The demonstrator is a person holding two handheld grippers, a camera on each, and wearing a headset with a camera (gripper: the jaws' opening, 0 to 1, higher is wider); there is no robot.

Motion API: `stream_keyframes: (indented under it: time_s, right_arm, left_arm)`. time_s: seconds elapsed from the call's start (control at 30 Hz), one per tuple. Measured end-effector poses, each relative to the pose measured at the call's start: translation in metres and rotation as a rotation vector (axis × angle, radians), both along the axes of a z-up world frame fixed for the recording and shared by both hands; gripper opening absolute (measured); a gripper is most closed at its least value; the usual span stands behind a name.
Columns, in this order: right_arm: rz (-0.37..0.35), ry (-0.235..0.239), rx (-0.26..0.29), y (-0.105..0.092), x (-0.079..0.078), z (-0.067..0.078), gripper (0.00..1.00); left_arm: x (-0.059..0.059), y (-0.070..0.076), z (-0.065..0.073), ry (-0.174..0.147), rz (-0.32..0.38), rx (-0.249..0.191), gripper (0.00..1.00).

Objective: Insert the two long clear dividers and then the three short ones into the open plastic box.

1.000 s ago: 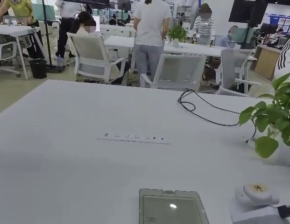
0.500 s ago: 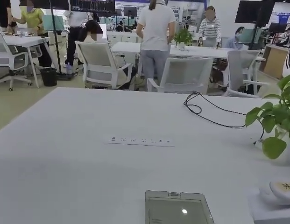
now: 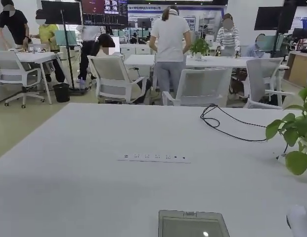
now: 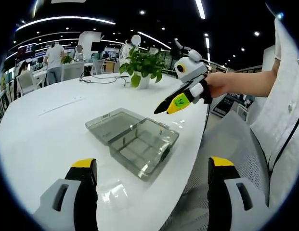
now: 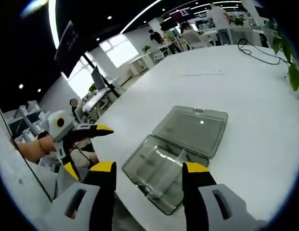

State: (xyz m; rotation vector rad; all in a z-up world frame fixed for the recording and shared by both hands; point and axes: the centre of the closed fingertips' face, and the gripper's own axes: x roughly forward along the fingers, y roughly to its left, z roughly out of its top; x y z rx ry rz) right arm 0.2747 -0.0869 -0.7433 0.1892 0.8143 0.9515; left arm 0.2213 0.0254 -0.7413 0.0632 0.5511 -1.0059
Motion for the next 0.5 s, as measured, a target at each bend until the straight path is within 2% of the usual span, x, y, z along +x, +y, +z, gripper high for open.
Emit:
stream_keyframes:
  time_s: [0.03,0.1,0.27,0.4,0.5]
  right_arm:
    - [0.016,-0.024,0.001,0.000,-0.001,0.002,0.59]
    - [0.032,-0.034,0.004,-0.002,-0.006,0.003,0.63]
    - [0.080,-0.101,0.003,-0.010,-0.013,0.006,0.70]
    - [0.102,-0.142,-0.004,-0.021,-0.018,0.005,0.75]
    - [0.123,-0.191,-0.011,-0.030,-0.022,0.005,0.80]
  left_arm:
    - [0.000,0.000,0.000,-0.001,0.006,0.000,0.98]
    - [0.000,0.002,0.001,0.000,0.015,0.003,0.98]
    - [0.000,0.005,0.001,0.007,0.038,0.007,0.97]
    - [0.002,0.009,-0.002,0.017,0.054,0.020,0.96]
    - [0.003,0.010,-0.004,0.021,0.058,0.027,0.96]
